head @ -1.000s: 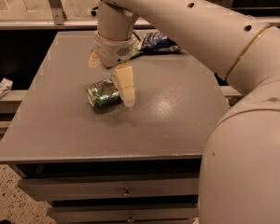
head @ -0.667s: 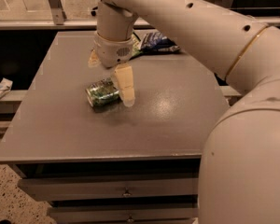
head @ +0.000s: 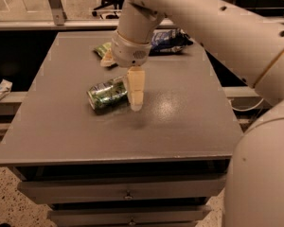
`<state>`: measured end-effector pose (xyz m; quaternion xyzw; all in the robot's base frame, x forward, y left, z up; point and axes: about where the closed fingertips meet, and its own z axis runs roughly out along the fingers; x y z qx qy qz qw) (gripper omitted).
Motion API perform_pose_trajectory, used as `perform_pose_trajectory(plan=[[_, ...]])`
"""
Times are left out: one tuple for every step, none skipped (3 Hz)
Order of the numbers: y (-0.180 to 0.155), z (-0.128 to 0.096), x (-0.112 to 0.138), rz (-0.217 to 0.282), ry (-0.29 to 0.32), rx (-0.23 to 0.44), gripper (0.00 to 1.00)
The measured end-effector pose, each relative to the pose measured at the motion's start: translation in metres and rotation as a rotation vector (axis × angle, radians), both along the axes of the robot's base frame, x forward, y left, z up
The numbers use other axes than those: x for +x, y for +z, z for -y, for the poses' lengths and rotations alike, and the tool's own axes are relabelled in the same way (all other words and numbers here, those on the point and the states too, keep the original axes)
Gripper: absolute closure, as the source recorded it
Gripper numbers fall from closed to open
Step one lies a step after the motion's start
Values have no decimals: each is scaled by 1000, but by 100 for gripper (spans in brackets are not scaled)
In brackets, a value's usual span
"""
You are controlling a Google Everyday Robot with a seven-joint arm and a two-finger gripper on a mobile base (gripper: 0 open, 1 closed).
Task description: Knock green can over
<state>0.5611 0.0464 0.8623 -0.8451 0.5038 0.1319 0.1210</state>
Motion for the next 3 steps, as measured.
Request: perform_pose_trajectory(plan=[[8, 24, 4, -31, -140, 148, 0], [26, 63, 8, -30, -297, 326, 0], [35, 91, 6, -29, -374, 390, 0]])
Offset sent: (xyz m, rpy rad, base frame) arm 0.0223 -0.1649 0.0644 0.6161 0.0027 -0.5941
